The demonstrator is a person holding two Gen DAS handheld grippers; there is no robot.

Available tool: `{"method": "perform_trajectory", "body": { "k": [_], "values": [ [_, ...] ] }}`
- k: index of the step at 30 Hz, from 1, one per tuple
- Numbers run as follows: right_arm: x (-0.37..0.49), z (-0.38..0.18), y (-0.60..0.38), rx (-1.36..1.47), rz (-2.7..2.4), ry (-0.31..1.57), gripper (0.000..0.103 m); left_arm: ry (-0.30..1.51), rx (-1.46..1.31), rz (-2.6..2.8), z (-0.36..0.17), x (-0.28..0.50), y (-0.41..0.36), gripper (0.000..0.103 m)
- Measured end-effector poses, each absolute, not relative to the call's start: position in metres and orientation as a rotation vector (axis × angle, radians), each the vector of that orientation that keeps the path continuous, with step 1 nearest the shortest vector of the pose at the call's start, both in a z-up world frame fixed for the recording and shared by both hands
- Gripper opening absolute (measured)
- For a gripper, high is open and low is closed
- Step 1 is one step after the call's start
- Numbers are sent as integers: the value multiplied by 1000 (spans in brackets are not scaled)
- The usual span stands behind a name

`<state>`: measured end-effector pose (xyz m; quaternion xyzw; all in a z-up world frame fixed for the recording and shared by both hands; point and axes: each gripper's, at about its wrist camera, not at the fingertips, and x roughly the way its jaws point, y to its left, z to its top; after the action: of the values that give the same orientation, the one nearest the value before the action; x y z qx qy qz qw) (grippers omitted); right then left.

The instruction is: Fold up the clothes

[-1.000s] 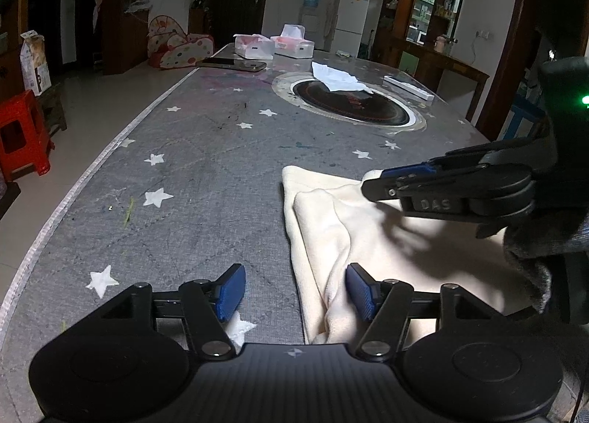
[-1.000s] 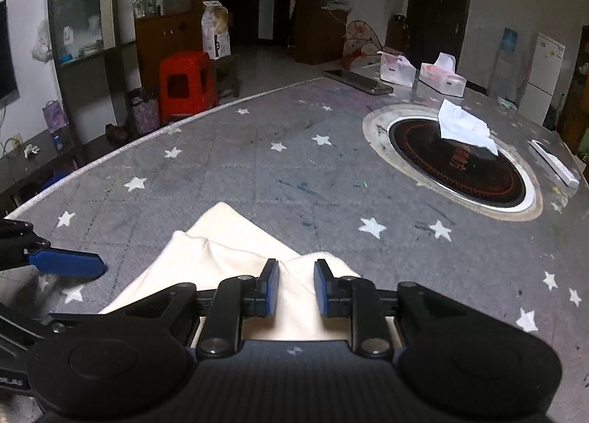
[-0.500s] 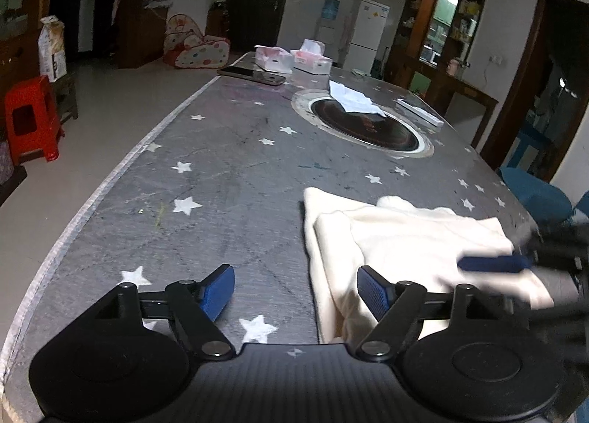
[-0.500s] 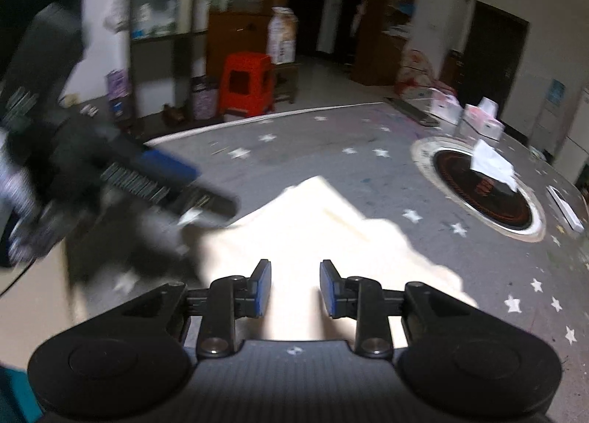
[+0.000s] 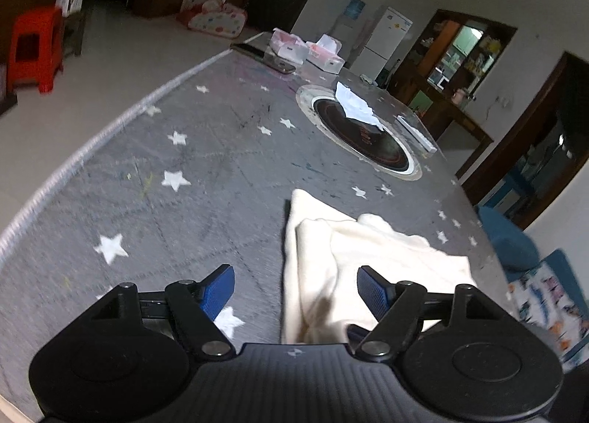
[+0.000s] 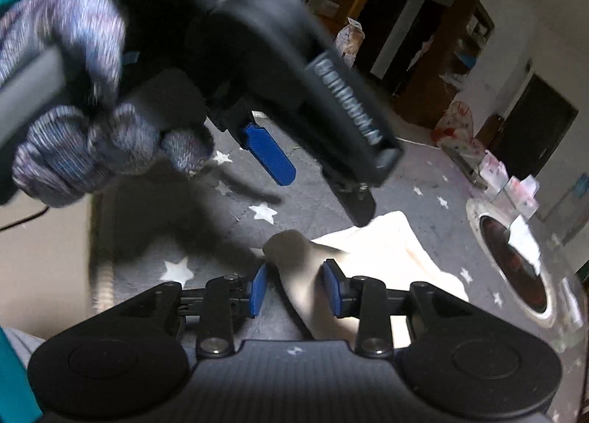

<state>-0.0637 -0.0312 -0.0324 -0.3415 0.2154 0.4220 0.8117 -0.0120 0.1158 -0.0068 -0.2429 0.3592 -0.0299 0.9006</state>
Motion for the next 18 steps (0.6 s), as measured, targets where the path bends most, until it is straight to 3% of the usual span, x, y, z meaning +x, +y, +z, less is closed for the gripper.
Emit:
{"method": "perform_trajectory", "body": {
  "k": [5, 18],
  "values": [
    [-64, -30, -34, -696, 875, 448, 13, 759, -587, -72, -12, -10, 118, 76],
    [-63, 3, -64, -503, 879, 453, 6, 835, -841, -127, -32, 6, 115, 75]
  ]
}}
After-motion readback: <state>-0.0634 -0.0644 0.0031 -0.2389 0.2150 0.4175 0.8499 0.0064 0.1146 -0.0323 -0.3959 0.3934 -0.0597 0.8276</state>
